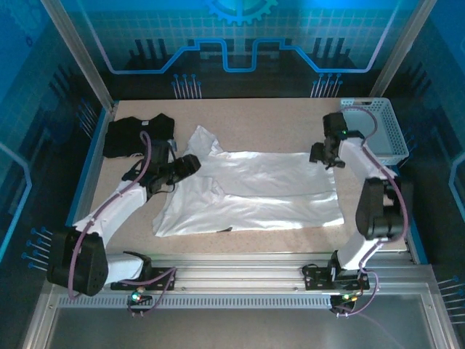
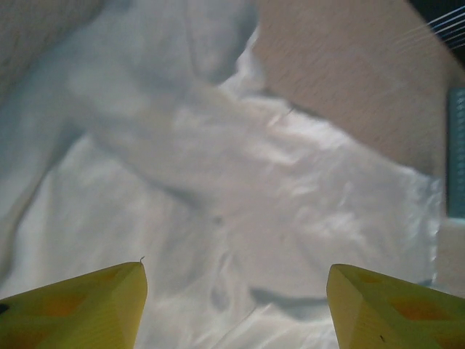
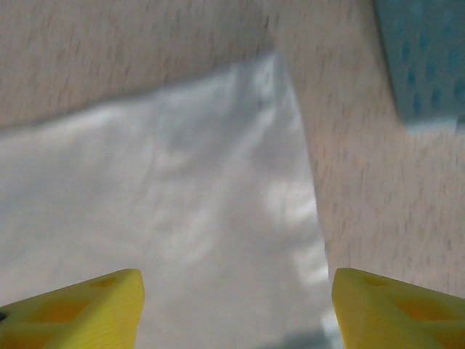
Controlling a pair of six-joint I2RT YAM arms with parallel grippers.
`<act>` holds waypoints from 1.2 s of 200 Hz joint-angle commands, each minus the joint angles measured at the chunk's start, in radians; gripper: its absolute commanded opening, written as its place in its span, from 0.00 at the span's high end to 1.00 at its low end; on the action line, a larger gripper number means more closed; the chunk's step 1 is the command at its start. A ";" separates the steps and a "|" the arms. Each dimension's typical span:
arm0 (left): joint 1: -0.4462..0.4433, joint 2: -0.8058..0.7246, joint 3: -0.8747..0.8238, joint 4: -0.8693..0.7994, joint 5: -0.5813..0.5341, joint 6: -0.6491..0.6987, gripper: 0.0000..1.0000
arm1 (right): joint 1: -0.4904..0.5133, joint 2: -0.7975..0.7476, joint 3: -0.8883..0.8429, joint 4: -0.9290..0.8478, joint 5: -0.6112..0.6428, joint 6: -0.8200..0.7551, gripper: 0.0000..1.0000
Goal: Fold the inside-out t-shirt
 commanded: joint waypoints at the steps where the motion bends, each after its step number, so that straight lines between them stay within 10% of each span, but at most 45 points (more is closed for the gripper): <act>1: 0.005 0.053 0.049 0.032 0.001 0.037 0.33 | -0.036 0.155 0.120 -0.005 0.022 -0.059 0.31; 117: 0.036 0.260 0.193 0.073 -0.042 0.098 0.32 | -0.074 0.548 0.529 -0.255 0.031 -0.060 0.42; 149: 0.064 0.358 0.263 0.092 -0.045 0.112 0.32 | -0.079 0.566 0.528 -0.242 -0.013 -0.066 0.62; 240: 0.091 0.964 0.970 -0.274 -0.121 0.304 0.34 | -0.079 0.525 0.502 -0.202 -0.027 -0.125 0.92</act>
